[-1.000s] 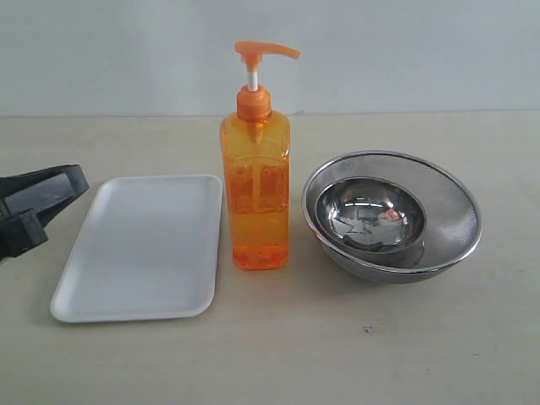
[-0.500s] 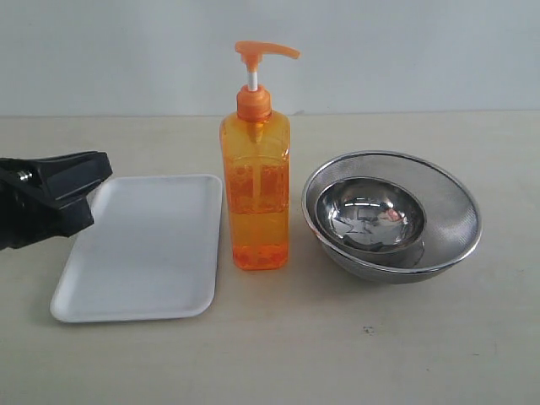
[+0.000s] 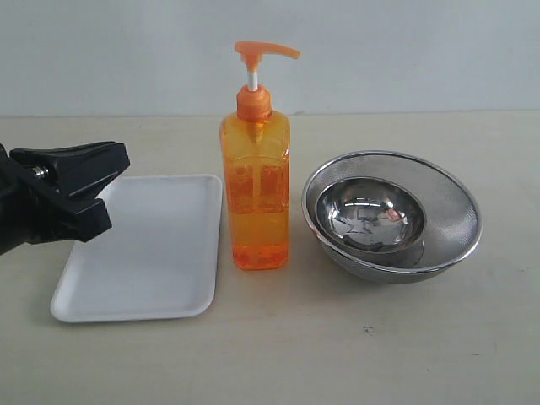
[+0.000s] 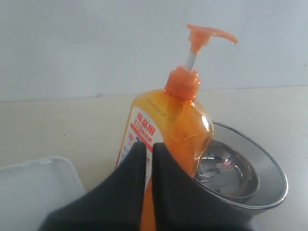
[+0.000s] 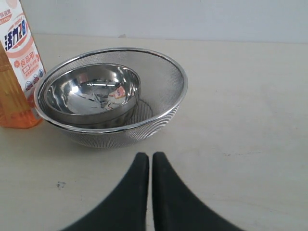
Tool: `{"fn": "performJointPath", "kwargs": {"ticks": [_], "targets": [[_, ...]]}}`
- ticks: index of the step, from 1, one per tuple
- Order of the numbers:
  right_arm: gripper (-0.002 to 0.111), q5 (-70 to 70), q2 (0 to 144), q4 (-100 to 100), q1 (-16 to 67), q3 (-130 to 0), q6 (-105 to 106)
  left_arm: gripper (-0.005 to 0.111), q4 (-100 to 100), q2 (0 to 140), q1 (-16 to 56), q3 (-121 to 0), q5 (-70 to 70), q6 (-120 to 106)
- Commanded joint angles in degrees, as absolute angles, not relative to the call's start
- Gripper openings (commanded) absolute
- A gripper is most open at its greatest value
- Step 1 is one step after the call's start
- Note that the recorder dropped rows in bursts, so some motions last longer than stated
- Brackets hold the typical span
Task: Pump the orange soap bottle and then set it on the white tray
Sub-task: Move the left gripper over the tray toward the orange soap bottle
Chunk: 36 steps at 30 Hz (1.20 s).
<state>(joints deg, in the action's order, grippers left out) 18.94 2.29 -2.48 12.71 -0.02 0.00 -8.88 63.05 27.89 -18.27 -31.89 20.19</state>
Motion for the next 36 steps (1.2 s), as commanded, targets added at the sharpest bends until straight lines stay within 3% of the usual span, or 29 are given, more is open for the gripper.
{"fn": "performJointPath", "kwargs": {"ticks": [1,13,23,36], "targets": [[0.0,18.48,1.88,-2.59,12.49,0.0,0.0,0.005,-6.98,63.45,29.12,-18.29,-30.7,18.44],[0.0,18.59,1.88,-2.2,12.49,0.0,0.0,0.005,2.51,66.71,39.86,-17.24,-30.22,9.77],[0.0,18.48,1.88,-2.2,12.49,0.0,0.0,0.005,23.94,94.85,51.45,-17.75,-67.31,0.88],[0.0,18.48,1.88,-2.2,12.49,0.0,0.0,0.005,56.9,104.58,68.27,-32.13,-69.96,-13.84]]}}
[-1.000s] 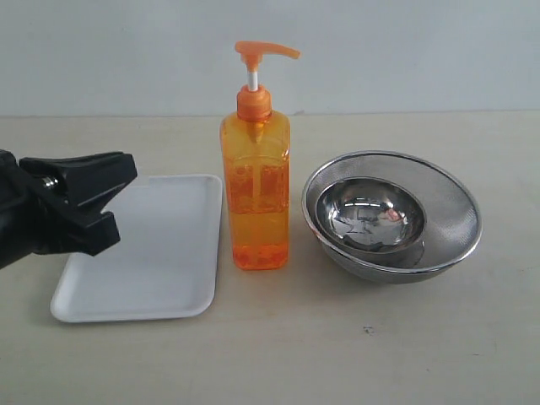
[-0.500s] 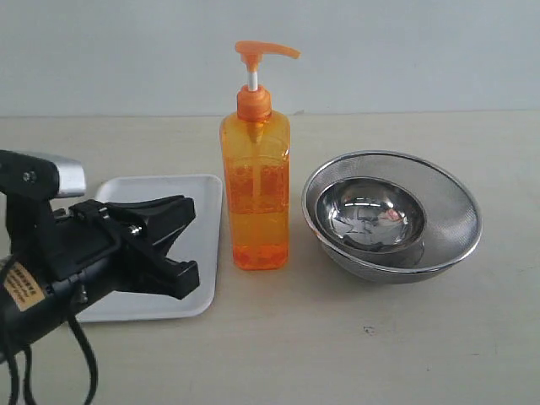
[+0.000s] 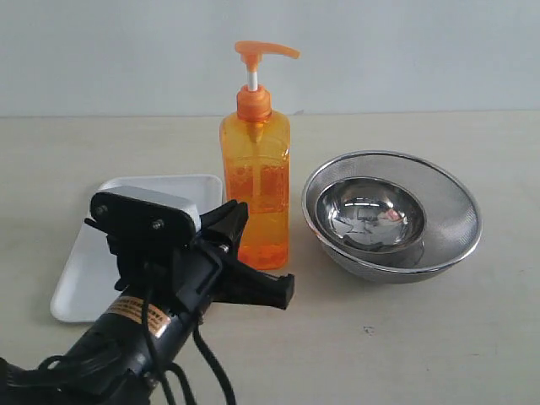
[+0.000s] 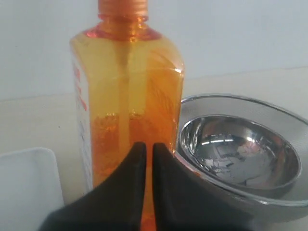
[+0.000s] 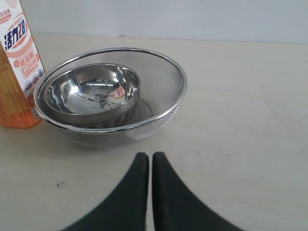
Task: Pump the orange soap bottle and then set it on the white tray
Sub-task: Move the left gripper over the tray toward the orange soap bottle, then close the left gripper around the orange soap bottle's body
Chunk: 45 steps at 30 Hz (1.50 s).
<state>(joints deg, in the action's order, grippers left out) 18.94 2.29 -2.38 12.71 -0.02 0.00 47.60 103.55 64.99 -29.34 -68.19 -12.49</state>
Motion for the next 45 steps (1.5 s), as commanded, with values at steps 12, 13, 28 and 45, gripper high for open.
{"fn": "performJointPath", "kwargs": {"ticks": [12,13,28,45], "targets": [[0.0,18.48,1.88,-2.2,12.49,0.0,0.0,0.005,58.05,113.67,71.11,-38.89,-69.96,-17.7],[0.0,18.48,1.88,-2.2,12.49,0.0,0.0,0.005,56.62,113.67,70.86,-39.11,-69.96,-17.7],[0.0,18.47,1.88,-2.8,12.49,0.0,0.0,0.07,53.1,113.67,70.86,-39.12,-69.96,-17.16],[0.0,18.47,1.88,-2.8,12.49,0.0,0.0,0.077,57.64,114.68,69.68,-41.72,-69.96,-15.11]]}}
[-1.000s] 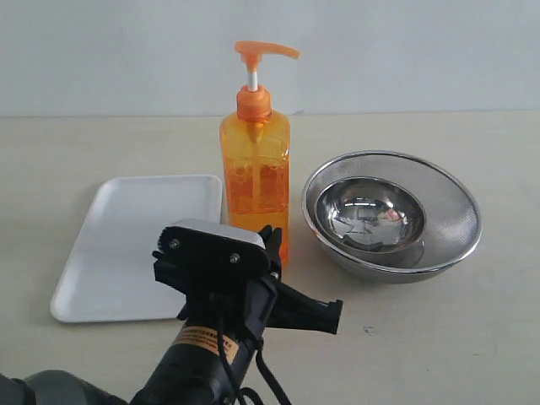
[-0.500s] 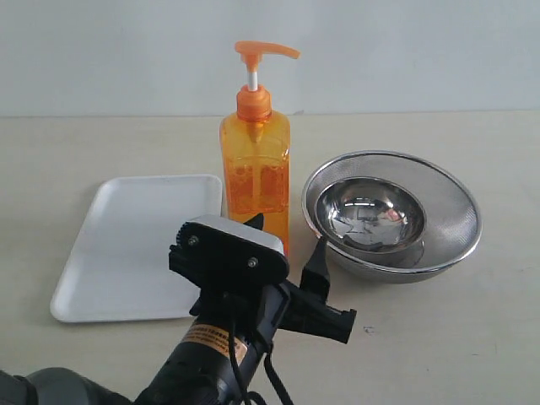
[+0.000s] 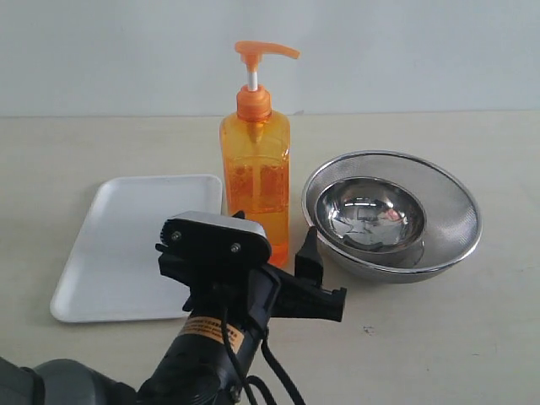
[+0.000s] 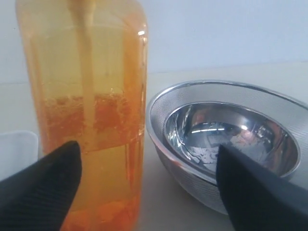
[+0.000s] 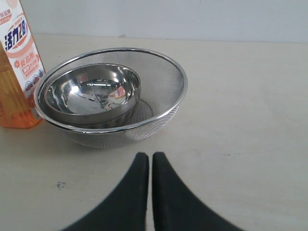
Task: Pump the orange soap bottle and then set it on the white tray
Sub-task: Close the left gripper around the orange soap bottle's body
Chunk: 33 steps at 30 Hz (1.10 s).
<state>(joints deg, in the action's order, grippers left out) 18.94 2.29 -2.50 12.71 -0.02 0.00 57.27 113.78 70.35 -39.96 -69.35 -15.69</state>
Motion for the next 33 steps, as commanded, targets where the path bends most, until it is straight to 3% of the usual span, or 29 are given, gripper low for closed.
{"fn": "performJointPath", "kwargs": {"ticks": [1,33], "targets": [[0.0,18.47,1.88,-2.8,12.49,0.0,0.0,0.078,58.55,114.98,69.55,-42.33,-69.96,-15.11],[0.0,18.47,1.88,-2.8,12.49,0.0,0.0,0.081,53.7,115.64,61.7,-45.01,-69.96,-13.7]]}}
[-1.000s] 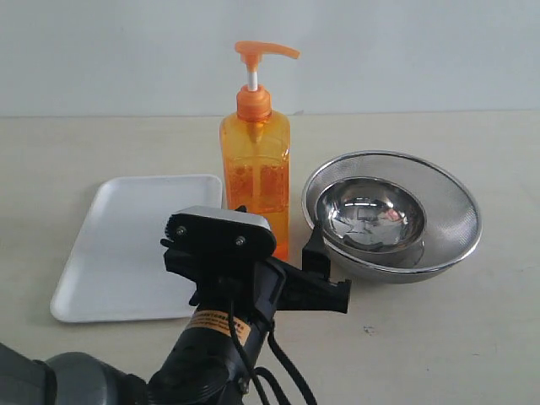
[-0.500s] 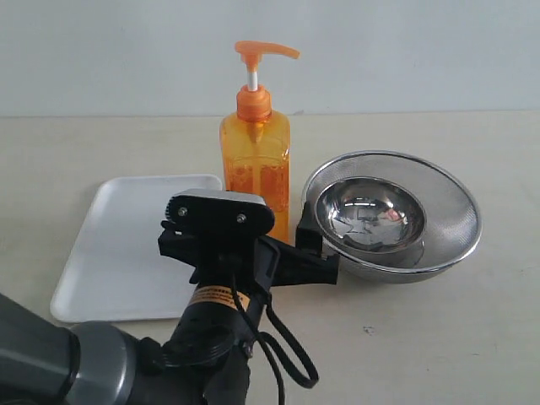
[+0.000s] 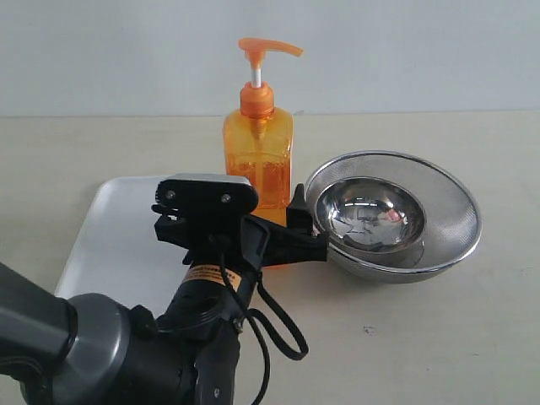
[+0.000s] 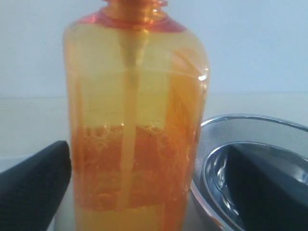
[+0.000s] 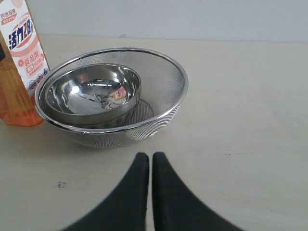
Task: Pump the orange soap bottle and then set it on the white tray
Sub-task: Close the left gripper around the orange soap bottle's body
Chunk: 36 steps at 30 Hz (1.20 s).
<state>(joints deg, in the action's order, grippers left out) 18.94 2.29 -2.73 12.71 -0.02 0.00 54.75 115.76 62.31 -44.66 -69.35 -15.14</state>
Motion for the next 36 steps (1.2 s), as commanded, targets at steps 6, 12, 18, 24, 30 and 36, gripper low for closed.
{"fn": "performJointPath", "kwargs": {"ticks": [6,12,18,24,30,36], "targets": [[0.0,18.59,1.88,-2.8,12.49,0.0,0.41,0.081,52.56,115.76,61.71,-45.38,-69.96,-13.7],[0.0,18.6,1.88,-2.28,12.49,0.0,0.41,0.081,51.53,115.76,61.57,-45.38,-69.96,-13.86],[0.0,18.6,1.88,-2.39,12.49,0.0,0.44,0.081,51.37,115.76,61.57,-45.38,-69.96,-15.01],[0.0,18.49,1.88,-2.39,12.49,0.0,0.0,0.081,51.13,115.76,61.19,-45.38,-69.96,-15.01],[0.0,18.49,1.88,-2.39,12.49,0.0,0.0,0.081,49.37,115.76,61.04,-45.38,-69.96,-15.01],[0.0,18.49,1.88,-2.39,12.49,0.0,0.0,0.085,48.93,115.76,60.56,-45.38,-69.96,-15.01]]}}
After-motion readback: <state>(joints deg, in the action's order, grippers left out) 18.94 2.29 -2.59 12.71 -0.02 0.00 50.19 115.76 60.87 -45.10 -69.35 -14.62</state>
